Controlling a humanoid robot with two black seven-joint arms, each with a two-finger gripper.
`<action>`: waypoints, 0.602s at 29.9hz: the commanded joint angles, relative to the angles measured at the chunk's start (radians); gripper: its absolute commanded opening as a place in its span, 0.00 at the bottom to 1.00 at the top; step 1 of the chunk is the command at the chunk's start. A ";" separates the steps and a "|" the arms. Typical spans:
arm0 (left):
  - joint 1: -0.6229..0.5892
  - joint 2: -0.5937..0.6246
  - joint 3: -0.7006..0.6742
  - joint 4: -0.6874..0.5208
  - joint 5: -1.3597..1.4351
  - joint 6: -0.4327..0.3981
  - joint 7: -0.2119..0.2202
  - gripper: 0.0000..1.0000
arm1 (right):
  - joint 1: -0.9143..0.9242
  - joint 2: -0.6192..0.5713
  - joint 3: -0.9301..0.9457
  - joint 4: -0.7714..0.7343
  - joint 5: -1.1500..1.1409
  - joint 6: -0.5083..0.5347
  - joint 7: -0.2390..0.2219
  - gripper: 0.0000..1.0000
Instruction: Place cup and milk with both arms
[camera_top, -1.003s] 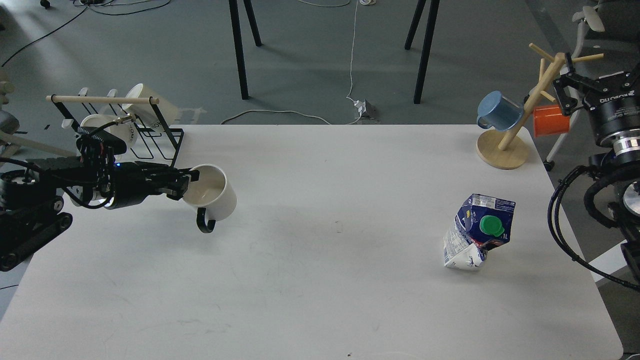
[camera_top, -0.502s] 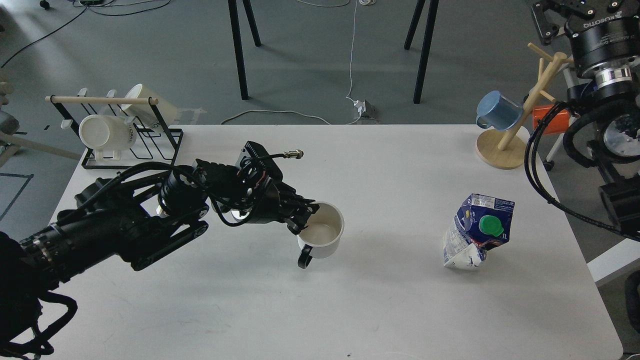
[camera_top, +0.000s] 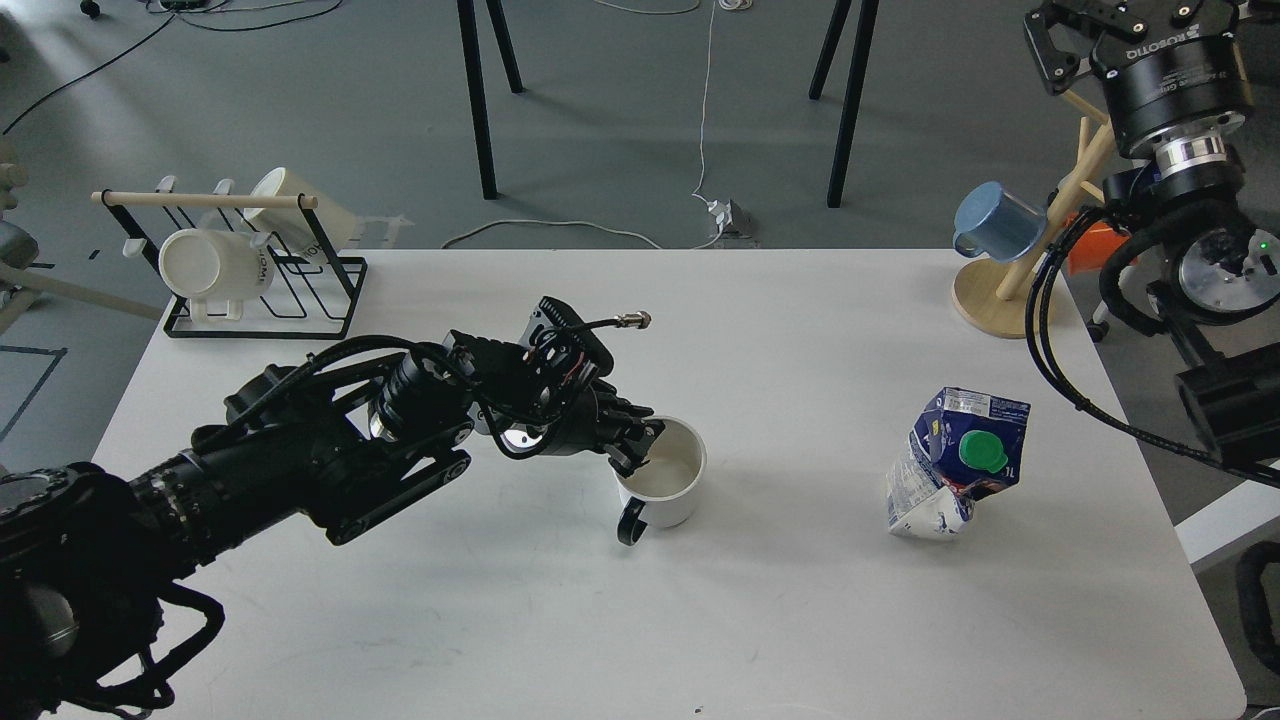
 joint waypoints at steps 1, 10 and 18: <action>-0.006 0.015 -0.014 -0.018 0.000 0.034 -0.001 0.69 | -0.027 -0.025 0.003 0.044 0.000 0.004 0.000 0.99; 0.033 0.127 -0.306 -0.023 -0.296 0.233 -0.013 0.88 | -0.332 -0.128 0.121 0.214 0.009 0.020 0.000 0.99; 0.081 0.242 -0.430 -0.020 -0.993 0.387 -0.005 0.99 | -0.678 -0.137 0.263 0.245 0.016 0.020 0.002 0.99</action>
